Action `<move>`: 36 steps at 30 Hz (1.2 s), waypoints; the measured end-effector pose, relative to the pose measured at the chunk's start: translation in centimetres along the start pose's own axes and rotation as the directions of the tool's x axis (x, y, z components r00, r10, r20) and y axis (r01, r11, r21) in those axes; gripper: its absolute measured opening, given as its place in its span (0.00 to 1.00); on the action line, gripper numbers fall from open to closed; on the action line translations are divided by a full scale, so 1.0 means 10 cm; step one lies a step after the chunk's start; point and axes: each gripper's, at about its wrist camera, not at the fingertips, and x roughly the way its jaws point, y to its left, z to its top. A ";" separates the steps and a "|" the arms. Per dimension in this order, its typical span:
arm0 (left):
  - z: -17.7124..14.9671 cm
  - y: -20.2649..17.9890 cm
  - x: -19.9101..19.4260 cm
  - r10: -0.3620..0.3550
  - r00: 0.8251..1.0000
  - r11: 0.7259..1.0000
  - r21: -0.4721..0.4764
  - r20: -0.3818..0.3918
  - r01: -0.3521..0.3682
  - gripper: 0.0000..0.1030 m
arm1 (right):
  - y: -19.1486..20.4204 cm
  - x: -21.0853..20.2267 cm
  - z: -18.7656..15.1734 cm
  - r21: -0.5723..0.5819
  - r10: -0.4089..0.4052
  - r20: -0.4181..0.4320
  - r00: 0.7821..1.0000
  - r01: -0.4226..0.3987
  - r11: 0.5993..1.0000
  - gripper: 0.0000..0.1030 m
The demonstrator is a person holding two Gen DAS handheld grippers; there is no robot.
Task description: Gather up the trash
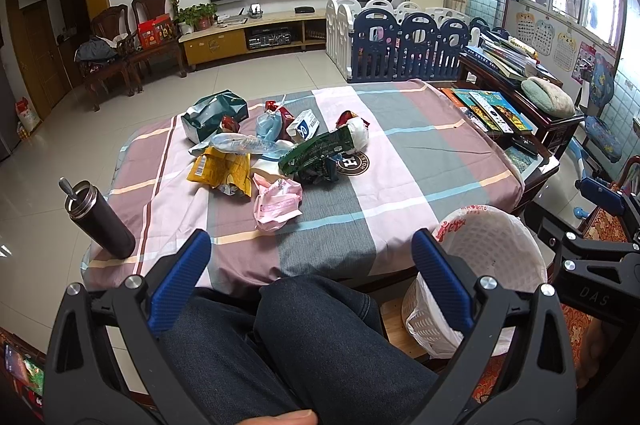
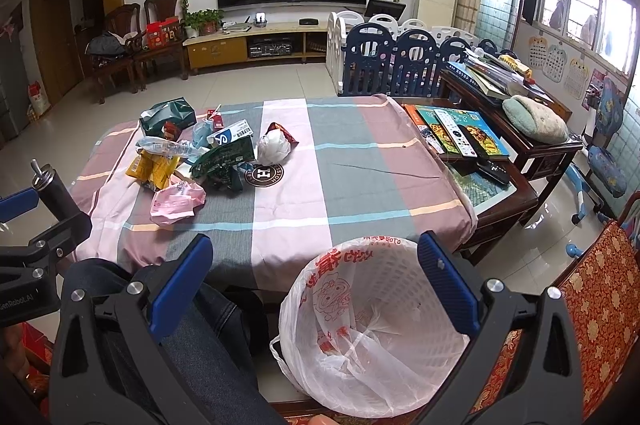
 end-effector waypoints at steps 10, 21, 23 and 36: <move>0.00 0.00 0.00 0.000 1.000 1.000 0.000 -0.002 0.000 0.97 | 0.01 0.01 -0.03 0.003 0.003 -0.004 1.000 -0.003 1.000 0.97; 0.00 0.00 0.01 0.000 1.000 1.000 -0.001 -0.005 0.000 0.97 | 0.01 0.02 -0.02 0.006 0.004 -0.006 1.000 -0.004 1.000 0.97; 0.00 0.00 0.01 -0.001 1.000 1.000 -0.001 -0.005 0.001 0.97 | 0.02 0.01 -0.03 0.005 0.004 -0.006 1.000 -0.004 1.000 0.97; -0.05 -0.02 0.02 -0.001 1.000 1.000 -0.002 -0.006 0.001 0.97 | 0.01 0.02 -0.02 0.007 0.005 -0.007 1.000 -0.005 1.000 0.97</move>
